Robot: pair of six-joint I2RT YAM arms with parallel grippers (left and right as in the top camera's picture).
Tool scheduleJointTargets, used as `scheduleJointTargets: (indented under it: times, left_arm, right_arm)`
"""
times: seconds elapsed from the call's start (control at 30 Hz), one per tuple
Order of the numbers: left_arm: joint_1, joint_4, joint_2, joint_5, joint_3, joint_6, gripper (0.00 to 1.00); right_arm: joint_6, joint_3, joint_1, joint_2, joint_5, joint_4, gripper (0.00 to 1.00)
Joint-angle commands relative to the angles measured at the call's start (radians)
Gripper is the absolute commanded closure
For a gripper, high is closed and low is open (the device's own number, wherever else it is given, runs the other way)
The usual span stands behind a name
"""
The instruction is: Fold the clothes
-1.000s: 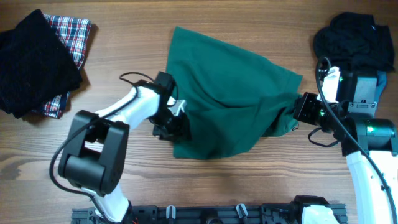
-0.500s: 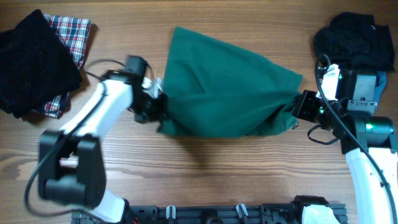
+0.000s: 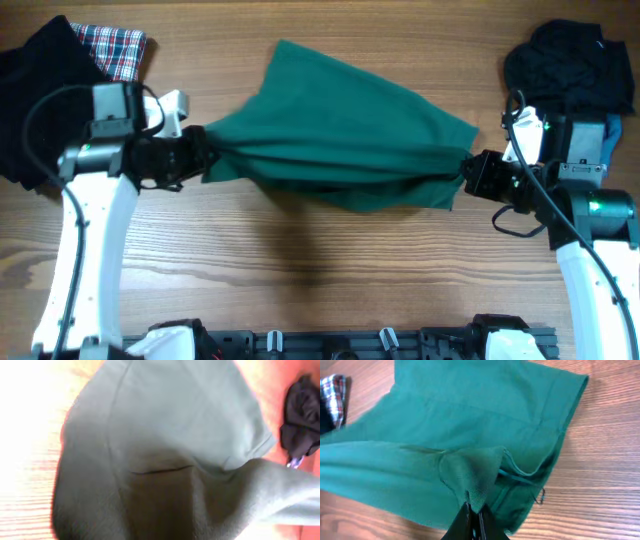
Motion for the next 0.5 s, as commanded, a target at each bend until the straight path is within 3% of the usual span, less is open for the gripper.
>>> scheduleJointTargets:
  times: [0.0, 0.17, 0.4, 0.43, 0.47]
  left_arm:
    - [0.052, 0.012, -0.073, -0.023, 0.032, 0.013, 0.96]
    - [0.052, 0.066, -0.091, -0.023, 0.069, 0.012, 0.96]
    - [0.048, 0.068, -0.087, -0.023, 0.077, 0.002, 0.96]
    - [0.049, 0.068, -0.087, -0.027, 0.077, 0.002, 0.96]
    - [0.049, 0.068, -0.086, -0.032, 0.077, 0.002, 0.96]
  right_arm:
    - [-0.072, 0.094, -0.003, -0.018, -0.015, -0.011, 0.96]
    - [-0.142, 0.196, -0.003, 0.016, -0.011, -0.008, 0.96]
    - [-0.171, 0.188, 0.013, 0.145, -0.081, -0.105, 0.96]
    - [-0.175, 0.174, 0.024, 0.169, -0.117, -0.114, 0.9]
    - [-0.175, 0.159, 0.034, 0.188, -0.153, -0.115, 0.75]
